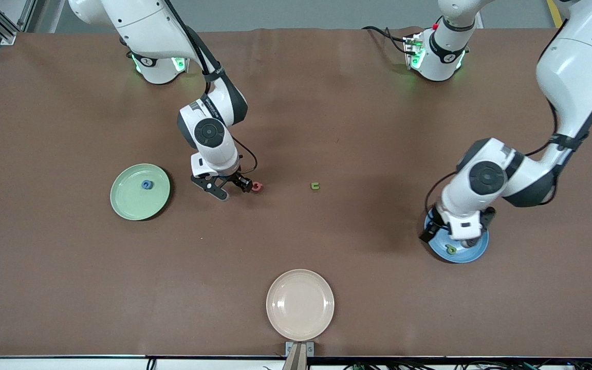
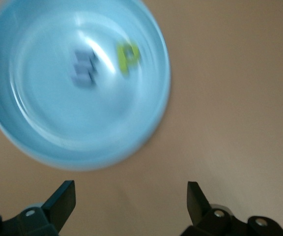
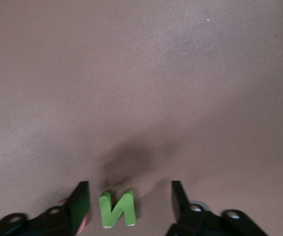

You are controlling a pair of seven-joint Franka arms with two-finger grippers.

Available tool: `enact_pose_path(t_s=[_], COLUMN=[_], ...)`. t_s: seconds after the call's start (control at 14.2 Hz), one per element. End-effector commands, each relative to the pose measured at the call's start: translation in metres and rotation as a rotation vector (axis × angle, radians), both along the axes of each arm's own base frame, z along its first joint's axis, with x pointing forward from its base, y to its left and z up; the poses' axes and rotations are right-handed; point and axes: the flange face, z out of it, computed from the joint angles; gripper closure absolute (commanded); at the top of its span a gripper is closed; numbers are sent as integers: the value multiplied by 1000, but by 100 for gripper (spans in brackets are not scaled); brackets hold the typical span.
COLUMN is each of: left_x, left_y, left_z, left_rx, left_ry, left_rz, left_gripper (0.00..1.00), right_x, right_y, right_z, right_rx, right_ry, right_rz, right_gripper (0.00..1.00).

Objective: Sort upper and lower case letters into plates
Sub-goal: 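Grasp the green N with the right gripper while the left gripper grasps the green p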

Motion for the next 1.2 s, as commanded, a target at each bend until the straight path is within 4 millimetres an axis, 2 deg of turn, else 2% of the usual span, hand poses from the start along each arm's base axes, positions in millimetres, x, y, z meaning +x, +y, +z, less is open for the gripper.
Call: enact_pose_path(t_s=[0.0, 0.35, 0.56, 0.63, 0.78, 0.85, 0.99, 1.13], left_x=[-31, -83, -106, -107, -112, -112, -117, -123], left_y=[-72, -179, -236, -246, -272, -281, -288, -295], left_z=[0, -9, -34, -44, -58, -64, -67, -66], left_rx=[23, -49, -75, -61, -49, -55, -69, -75], left_ry=[-5, -17, -14, -22, -41, -27, 34, 58], left_rz=[16, 32, 141, 184, 240, 278, 333, 347], left_gripper=[0, 2, 7, 7, 11, 17, 18, 20], right_x=[-2, -6, -10, -10, -11, -10, -10, -9], right_y=[5, 11, 17, 16, 17, 16, 15, 15], right_z=[-2, -13, -13, -13, -13, -13, -14, -13], right_rx=[-11, -7, -7, -7, -9, -9, -10, -8], right_ry=[-10, -20, -18, -19, -14, -14, -13, -15], right_rz=[4, 20, 31, 30, 34, 39, 39, 28], right_gripper=[29, 29, 29, 29, 44, 48, 77, 97])
